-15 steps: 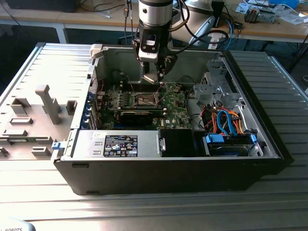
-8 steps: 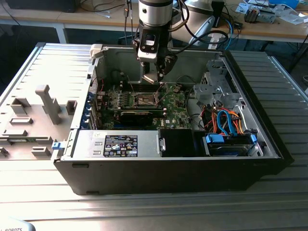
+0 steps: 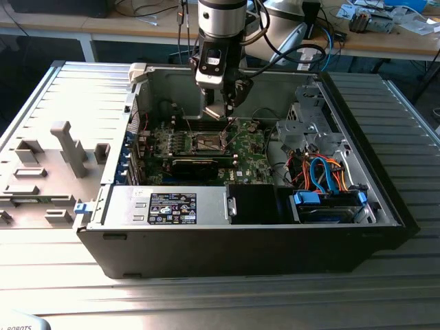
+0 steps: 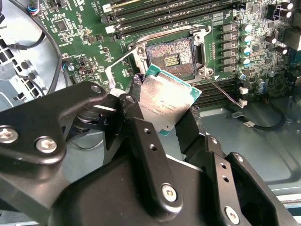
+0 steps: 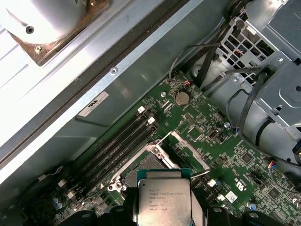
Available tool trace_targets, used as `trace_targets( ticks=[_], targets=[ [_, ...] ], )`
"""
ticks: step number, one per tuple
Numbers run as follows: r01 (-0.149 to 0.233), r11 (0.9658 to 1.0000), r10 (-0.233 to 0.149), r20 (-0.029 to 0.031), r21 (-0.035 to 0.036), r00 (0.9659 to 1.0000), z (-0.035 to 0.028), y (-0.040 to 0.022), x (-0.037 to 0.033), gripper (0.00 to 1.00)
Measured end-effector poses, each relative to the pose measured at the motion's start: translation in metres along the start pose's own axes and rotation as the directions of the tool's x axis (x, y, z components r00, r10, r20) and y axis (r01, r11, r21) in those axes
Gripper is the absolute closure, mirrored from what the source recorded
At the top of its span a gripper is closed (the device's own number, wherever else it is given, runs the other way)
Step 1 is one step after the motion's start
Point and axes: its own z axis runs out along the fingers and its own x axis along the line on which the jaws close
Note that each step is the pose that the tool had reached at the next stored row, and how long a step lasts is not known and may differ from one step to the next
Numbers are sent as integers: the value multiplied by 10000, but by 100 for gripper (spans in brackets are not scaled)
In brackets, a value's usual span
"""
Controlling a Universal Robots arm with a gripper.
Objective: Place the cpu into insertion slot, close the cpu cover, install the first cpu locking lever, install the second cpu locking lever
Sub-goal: 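Place the cpu into insertion slot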
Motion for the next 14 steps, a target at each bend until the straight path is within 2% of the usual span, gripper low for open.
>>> trace_targets(
  ticks=[14],
  targets=[
    [-337, 9994, 337, 29, -8, 9994, 5, 0, 0, 46]
  ],
)
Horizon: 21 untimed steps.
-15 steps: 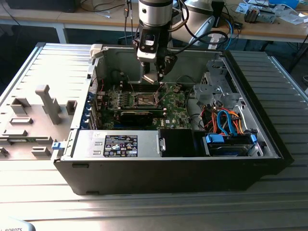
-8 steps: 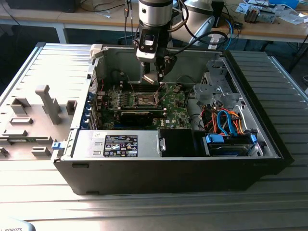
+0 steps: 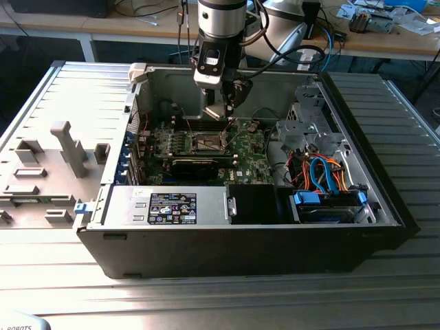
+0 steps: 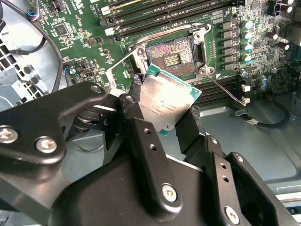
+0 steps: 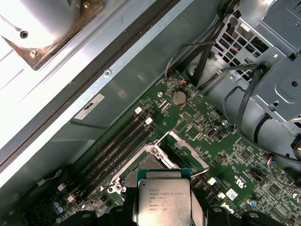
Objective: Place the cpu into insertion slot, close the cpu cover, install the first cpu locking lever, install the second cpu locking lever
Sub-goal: 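Place the cpu into insertion slot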
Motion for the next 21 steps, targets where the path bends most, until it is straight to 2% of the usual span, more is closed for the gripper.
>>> trace_targets(
  ticks=[21],
  targets=[
    [-445, 9990, 445, 39, -9, 9990, 8, -1, 0, 46]
  ],
)
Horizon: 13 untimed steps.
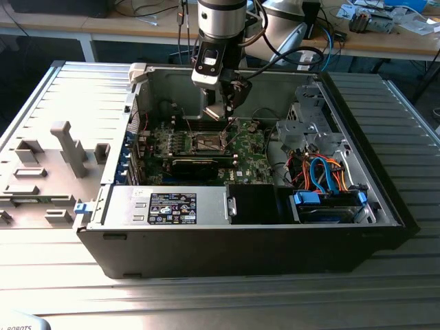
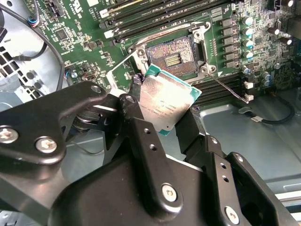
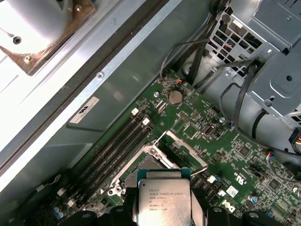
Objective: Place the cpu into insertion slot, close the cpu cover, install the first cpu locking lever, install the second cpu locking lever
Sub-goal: 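Place the cpu into insertion slot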
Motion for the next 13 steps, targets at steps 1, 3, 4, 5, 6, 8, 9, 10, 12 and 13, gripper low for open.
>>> trace_targets(
  ticks=[1, 3, 4, 5, 6, 8, 9, 10, 12, 13],
  targets=[
    [-15, 10000, 15, 2, 0, 10000, 0, 0, 0, 46],
    [-48, 10000, 48, 4, -2, 10000, 1, 0, 0, 46],
    [-67, 10000, 67, 7, -1, 10000, 1, 0, 0, 46],
    [-83, 10000, 83, 7, -2, 10000, 2, 0, 0, 46],
    [-114, 9999, 114, 10, -2, 9999, 2, 0, 0, 46],
    [-145, 9999, 145, 13, -3, 9999, 3, 0, 0, 46],
    [-160, 9999, 160, 14, -3, 9999, 3, 0, 0, 46],
    [-177, 9998, 177, 16, -4, 9998, 3, 0, 0, 46],
    [-226, 9997, 226, 20, -5, 9997, 4, 0, 0, 46],
    [-241, 9997, 241, 21, -6, 9997, 4, 0, 0, 46]
  ],
)
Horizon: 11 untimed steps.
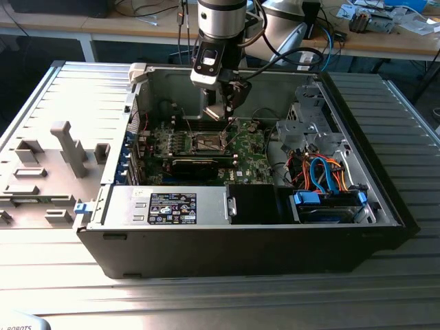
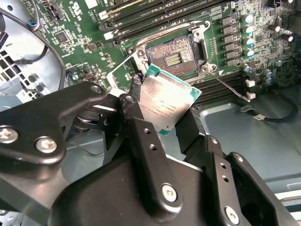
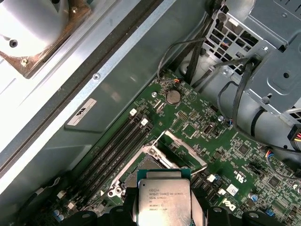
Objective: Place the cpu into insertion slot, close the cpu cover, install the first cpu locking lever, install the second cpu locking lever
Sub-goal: 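Place the cpu into insertion slot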
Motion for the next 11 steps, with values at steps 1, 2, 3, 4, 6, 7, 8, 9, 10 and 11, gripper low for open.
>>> trace_targets(
  ticks=[1, 2, 3, 4, 6, 7, 8, 9, 10, 11],
  targets=[
    [-31, 10000, 31, 3, 0, 10000, 0, 0, 0, 46],
    [-68, 10000, 68, 7, -1, 10000, 0, 0, 0, 46],
    [-96, 10000, 96, 9, -1, 10000, 0, 0, 0, 46],
    [-114, 9999, 114, 10, -2, 9999, 1, 0, 0, 46],
    [-160, 9999, 160, 14, -3, 9999, 1, 0, 0, 46],
    [-180, 9998, 180, 16, -3, 9998, 1, 0, 0, 46],
    [-194, 9998, 194, 17, -3, 9998, 1, 0, 0, 46],
    [-217, 9998, 217, 20, -4, 9998, 2, 0, 0, 46],
    [-239, 9997, 239, 21, -4, 9997, 2, 0, 0, 46],
    [-256, 9997, 256, 23, -5, 9997, 2, 0, 0, 46]
  ],
)
